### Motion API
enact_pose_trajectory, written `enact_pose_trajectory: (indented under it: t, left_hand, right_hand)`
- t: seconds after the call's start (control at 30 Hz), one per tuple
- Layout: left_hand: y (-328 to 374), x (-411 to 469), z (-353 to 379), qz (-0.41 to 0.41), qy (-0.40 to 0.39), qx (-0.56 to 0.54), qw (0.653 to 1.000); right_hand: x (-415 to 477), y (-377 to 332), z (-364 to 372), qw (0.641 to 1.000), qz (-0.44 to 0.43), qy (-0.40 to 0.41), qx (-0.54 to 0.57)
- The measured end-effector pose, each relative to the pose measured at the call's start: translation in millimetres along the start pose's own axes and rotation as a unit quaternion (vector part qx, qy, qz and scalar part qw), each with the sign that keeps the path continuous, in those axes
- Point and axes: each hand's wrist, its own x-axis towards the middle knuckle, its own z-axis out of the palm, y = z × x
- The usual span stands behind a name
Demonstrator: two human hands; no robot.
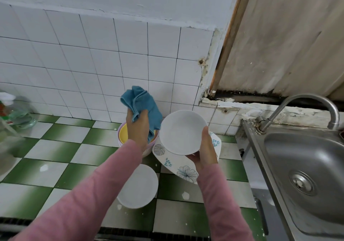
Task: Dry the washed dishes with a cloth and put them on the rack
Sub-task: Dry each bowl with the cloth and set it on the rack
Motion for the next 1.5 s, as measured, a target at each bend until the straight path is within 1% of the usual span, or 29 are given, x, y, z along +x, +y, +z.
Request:
enact_pose_trajectory:
  t: [0.07,0.17,0.23,0.27,0.33,0.37,0.4,0.43,0.47,0.5,0.53,0.63,0.73,0.8,0.9,0.93,0.97,1.0,1.1,1.13,1.17,1.2,1.23,1.27,1.33,1.37,1.43,1.47,1.5]
  left_hand:
    - [3,-7,5,0.008,-0.013,0.004,1.000]
    - [-1,-14,13,0.010,-0.067,0.038,0.997]
    - [-10,-17,16,0.026,-0.104,0.097,0.989]
    - [-14,-18,16,0.047,-0.123,0.152,0.980]
    - [-24,-18,12,0.102,-0.183,0.265,0.941]
    - [-26,-19,10,0.133,-0.226,0.315,0.912]
    - [-29,-21,7,0.174,-0.266,0.364,0.875]
    - [-34,-20,5,0.226,-0.291,0.417,0.831]
    - [-39,-18,4,0.277,-0.297,0.465,0.787]
    - [-42,-18,4,0.312,-0.289,0.493,0.759]
    - [-44,-18,5,0.325,-0.275,0.508,0.749]
    - [-39,-22,9,0.294,-0.256,0.512,0.765]
    - [-31,-22,12,0.294,-0.245,0.504,0.775]
    - [-25,-24,13,0.296,-0.241,0.514,0.768]
    - [-23,-26,14,0.277,-0.246,0.552,0.747]
    - [-24,-26,14,0.270,-0.246,0.553,0.749]
    - [-25,-25,13,0.265,-0.248,0.539,0.760]
    - [-27,-24,13,0.259,-0.249,0.509,0.782]
    - [-25,-25,17,0.207,-0.223,0.394,0.867]
    - [-24,-26,18,0.190,-0.212,0.371,0.884]
    - [-23,-27,20,0.180,-0.208,0.361,0.891]
    - [-23,-28,21,0.175,-0.216,0.366,0.888]
    - [-24,-29,21,0.173,-0.239,0.386,0.874]
    - [-25,-31,21,0.174,-0.276,0.420,0.847]
    - [-32,-37,19,0.173,-0.349,0.486,0.782]
    - [-36,-40,18,0.161,-0.368,0.500,0.767]
    - [-40,-45,18,0.152,-0.379,0.495,0.767]
    - [-43,-44,18,0.170,-0.381,0.499,0.759]
    - [-48,-42,19,0.202,-0.384,0.525,0.732]
  right_hand:
    - [-1,4,3,1.000,0.002,-0.002,0.003]
    - [-2,9,7,1.000,0.012,-0.014,0.015]
    - [-3,9,7,0.999,0.019,-0.023,0.021]
    - [-3,7,6,0.999,0.016,-0.023,0.015]
    - [-1,5,4,1.000,0.002,-0.020,-0.015]
    - [0,5,3,0.999,-0.007,-0.019,-0.031]
    - [1,6,2,0.999,-0.014,-0.018,-0.041]
    - [1,7,2,0.999,-0.018,-0.015,-0.047]
    - [0,7,2,0.999,-0.017,-0.012,-0.048]
    - [0,7,1,0.999,-0.012,-0.012,-0.045]
    - [0,7,1,0.999,-0.006,-0.015,-0.040]
    - [0,3,-4,1.000,0.002,-0.024,-0.015]
    - [0,0,-8,0.999,0.002,-0.035,-0.010]
    - [0,-1,-9,0.999,0.001,-0.033,-0.013]
    - [-1,-3,-12,0.999,0.005,-0.036,-0.017]
    - [-1,-4,-13,0.999,0.006,-0.037,-0.017]
    - [-1,-4,-13,0.999,0.007,-0.037,-0.016]
    - [-1,-3,-14,0.999,0.006,-0.035,-0.017]
    - [0,-2,-16,0.999,0.015,-0.031,-0.013]
    - [-1,-2,-17,0.999,0.015,-0.029,-0.014]
    - [-1,-1,-17,0.999,0.012,-0.026,-0.016]
    - [0,-1,-18,0.999,0.010,-0.024,-0.018]
    - [0,0,-18,0.999,0.007,-0.024,-0.022]
    - [0,0,-17,0.999,0.005,-0.020,-0.025]
    - [-1,2,-16,0.999,0.001,-0.014,-0.030]
    - [0,4,-15,0.999,0.000,-0.014,-0.032]
    - [-2,9,-15,1.000,-0.001,-0.008,-0.028]
    - [-3,10,-15,1.000,-0.001,-0.009,-0.020]
    - [-3,11,-15,1.000,-0.006,-0.012,-0.014]
